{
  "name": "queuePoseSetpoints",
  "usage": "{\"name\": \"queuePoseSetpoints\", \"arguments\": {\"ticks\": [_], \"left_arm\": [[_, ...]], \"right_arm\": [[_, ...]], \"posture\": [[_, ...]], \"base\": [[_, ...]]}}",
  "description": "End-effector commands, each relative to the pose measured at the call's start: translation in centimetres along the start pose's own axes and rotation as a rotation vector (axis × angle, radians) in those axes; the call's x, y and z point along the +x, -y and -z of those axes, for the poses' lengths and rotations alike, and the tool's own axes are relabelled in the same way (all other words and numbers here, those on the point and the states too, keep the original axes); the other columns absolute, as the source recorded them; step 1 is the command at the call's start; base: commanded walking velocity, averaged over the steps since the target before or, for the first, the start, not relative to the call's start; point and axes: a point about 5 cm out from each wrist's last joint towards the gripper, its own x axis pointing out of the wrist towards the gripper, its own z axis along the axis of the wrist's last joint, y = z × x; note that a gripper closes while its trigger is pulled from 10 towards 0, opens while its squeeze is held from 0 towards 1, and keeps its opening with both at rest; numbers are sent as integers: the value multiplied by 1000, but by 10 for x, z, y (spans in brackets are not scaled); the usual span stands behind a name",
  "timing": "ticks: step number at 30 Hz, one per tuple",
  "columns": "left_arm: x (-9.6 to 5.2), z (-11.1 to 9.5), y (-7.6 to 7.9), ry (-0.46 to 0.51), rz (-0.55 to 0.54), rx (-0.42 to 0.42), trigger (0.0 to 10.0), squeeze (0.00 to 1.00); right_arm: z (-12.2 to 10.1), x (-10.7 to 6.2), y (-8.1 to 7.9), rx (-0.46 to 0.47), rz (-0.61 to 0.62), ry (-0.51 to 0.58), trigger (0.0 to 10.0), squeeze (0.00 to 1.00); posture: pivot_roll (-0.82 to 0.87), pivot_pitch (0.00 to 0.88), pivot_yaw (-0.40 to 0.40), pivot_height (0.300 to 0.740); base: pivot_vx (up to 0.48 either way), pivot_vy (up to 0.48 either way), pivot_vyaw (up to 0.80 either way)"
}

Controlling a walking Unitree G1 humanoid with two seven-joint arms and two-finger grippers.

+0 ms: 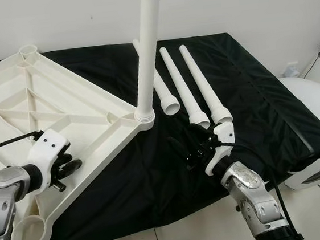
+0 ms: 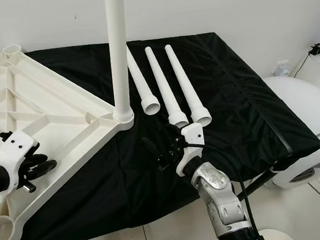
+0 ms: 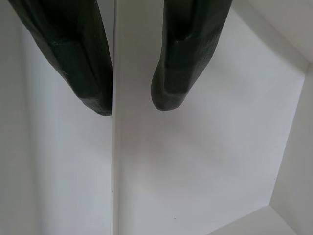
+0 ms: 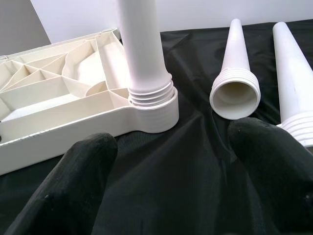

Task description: Building children table

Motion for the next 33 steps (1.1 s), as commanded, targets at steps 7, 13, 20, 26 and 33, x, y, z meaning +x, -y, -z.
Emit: {"name": "queuePoseSetpoints", "arguments": {"ticks": [7,13,20,26,33], "left_arm": [[-3,18,-7,-114,-118,31,10000,0],[-2,25,-4,-153,-100,18,1098,0],[2,25,-3,-164,-101,13,9216,0],[11,17,-4,-145,-145,-28,4824,0],[22,6,0,-109,-187,-60,10000,0]], "right_arm": [[0,-3,1,0,1,1,10000,0],[0,-3,1,-2,2,0,10000,0],[-1,-2,1,-4,5,3,10000,0],[-1,-2,1,-4,15,5,10000,0],[-2,-2,2,-4,24,10,10000,0]], "posture": [[36,18,-89,740],[37,20,-88,740],[34,24,-85,740],[28,31,-80,740],[26,32,-77,740]], "base": [[0,0,0],[0,0,0],[0,0,0],[0,0,0],[0,0,0]]}}
